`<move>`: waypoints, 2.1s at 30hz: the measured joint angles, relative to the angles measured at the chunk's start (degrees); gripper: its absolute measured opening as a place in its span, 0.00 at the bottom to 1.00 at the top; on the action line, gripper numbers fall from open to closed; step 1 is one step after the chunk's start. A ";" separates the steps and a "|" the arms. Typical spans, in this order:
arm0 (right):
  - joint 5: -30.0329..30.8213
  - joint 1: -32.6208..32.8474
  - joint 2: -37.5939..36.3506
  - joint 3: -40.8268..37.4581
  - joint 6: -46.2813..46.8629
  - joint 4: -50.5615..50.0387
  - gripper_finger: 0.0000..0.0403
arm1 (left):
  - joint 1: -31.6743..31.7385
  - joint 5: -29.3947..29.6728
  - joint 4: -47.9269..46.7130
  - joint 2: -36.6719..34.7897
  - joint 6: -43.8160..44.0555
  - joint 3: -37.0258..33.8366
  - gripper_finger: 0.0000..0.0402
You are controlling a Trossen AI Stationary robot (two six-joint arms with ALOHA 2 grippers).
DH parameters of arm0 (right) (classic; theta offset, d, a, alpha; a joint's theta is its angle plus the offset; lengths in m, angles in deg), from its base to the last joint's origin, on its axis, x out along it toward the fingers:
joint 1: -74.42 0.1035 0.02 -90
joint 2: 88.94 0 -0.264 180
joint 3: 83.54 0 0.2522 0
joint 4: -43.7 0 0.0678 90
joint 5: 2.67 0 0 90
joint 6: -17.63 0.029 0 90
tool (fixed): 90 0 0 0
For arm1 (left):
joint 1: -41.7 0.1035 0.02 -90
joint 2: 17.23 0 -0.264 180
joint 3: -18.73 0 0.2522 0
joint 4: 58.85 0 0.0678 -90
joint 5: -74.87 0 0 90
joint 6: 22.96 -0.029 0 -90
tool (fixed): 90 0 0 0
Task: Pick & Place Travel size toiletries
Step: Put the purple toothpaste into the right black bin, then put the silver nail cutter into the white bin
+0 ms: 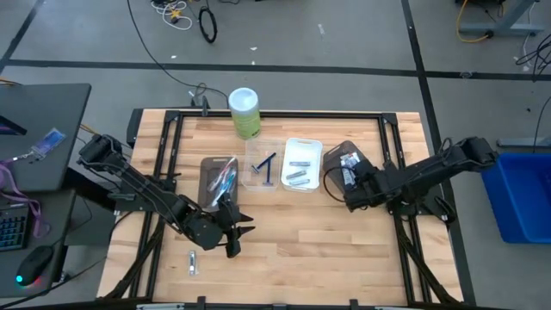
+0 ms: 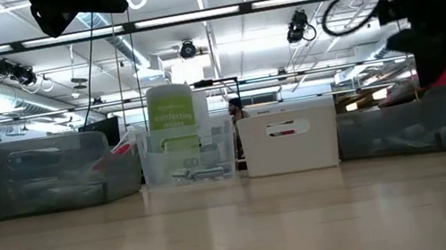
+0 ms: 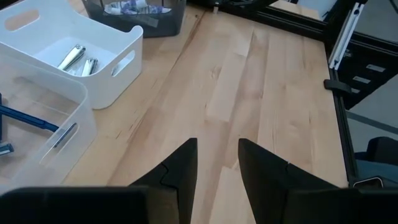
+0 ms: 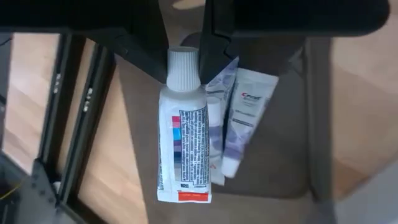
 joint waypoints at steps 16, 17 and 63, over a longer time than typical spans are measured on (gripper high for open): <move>-1.50 -4.25 0.00 -1.96 -6.77 8.35 0.44 | 0.17 -7.36 -5.34 0.00 10.14 0.09 0.31; -1.48 -4.25 0.00 -1.09 -7.89 8.36 0.46 | 0.17 -7.98 -7.33 0.00 12.72 0.09 0.31; 1.91 -12.63 0.00 5.16 -49.57 39.84 0.54 | -14.63 -45.42 -12.45 -0.04 100.05 -20.30 0.53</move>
